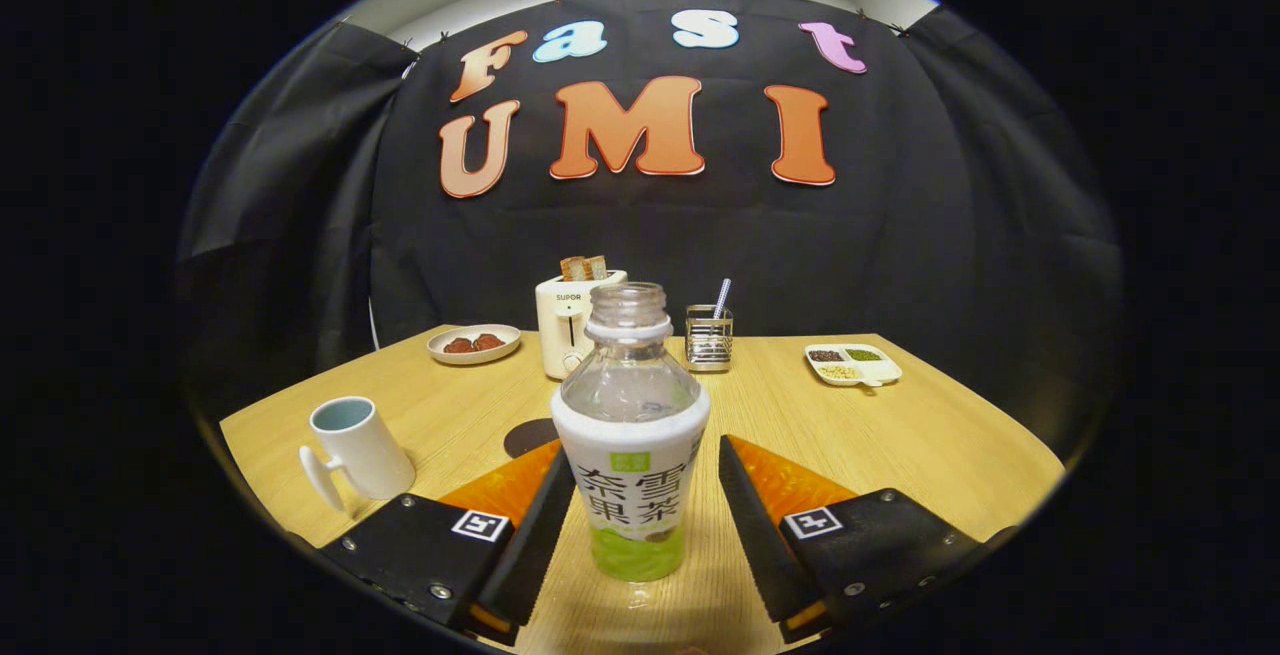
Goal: Take the bottle from table, then pour the juice into the cup, finally place the bottle on the coaster
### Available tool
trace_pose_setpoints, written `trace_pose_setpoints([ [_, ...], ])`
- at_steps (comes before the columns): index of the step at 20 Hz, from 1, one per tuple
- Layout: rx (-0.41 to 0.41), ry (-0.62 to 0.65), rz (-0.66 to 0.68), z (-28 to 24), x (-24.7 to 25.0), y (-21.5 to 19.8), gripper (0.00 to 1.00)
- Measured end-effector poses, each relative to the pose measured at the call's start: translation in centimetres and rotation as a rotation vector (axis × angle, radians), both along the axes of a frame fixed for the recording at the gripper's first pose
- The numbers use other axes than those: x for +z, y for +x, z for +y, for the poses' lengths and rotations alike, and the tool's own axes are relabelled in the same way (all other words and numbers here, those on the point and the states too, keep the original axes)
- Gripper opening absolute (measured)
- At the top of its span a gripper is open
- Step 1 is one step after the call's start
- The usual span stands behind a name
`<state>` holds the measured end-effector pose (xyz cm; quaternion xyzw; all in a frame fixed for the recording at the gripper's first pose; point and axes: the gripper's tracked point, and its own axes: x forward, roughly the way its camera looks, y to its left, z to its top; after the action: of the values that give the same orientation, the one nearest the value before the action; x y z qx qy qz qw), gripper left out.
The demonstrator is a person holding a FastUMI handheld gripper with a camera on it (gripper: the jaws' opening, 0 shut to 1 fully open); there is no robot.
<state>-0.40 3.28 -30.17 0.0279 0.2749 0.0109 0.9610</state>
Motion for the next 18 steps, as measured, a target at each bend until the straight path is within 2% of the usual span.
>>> trace_pose_setpoints([
  [3, 0.004, 0.006, 0.002, 0.4, -0.8, 0.0, 0.80],
  [6, 0.001, 0.003, 0.011, 0.7, -1.5, -0.1, 0.67],
  [9, 0.016, -0.011, -0.006, 1.1, -1.4, 0.2, 0.63],
  [12, 0.008, -0.071, -0.017, 0.6, -0.8, 0.5, 0.56],
  [18, 0.063, -0.210, -0.105, 1.7, 3.4, 1.8, 0.53],
])
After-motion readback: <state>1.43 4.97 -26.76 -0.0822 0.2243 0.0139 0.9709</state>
